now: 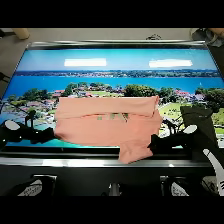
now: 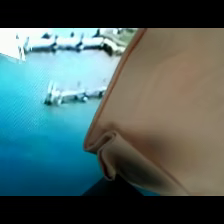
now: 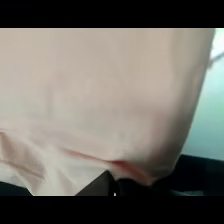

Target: Fold the shirts.

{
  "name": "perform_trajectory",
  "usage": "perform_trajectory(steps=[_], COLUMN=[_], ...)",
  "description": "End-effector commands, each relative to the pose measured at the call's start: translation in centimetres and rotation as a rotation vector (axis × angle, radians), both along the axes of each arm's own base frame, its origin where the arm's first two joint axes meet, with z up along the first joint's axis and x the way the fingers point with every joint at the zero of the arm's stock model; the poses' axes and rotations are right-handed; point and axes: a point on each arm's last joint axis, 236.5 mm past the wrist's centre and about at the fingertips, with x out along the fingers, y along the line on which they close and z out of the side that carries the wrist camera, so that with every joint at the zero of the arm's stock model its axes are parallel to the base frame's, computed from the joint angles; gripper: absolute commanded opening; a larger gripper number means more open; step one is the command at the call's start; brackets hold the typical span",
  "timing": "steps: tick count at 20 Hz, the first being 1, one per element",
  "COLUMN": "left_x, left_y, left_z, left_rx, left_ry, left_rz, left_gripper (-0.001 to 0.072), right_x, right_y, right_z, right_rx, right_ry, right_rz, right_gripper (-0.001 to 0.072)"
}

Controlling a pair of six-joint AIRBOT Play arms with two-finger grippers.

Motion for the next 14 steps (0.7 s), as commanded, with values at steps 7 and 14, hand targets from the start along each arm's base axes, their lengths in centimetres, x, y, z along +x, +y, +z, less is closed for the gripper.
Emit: perform_trajectory(steps=[7,14], left_x=[13.5,23.7], left_y=[1.1,-1.0], left_z=[11.9,4.1], left_rx=[0.077,-0.020], left_ry=[-0.399,-0.223], left_rz=[0.002,0.025], left_gripper=[0.0017,0.0026], right_x=[20.5,26.4], right_y=[-3.9,-4.9], right_z=[15.6,6.8], right_rx=[-0.072,-0.029], right_ry=[-0.538,-0.384], right_rz=[-0.171,-0.253], right_gripper=[0.0027,0.0030])
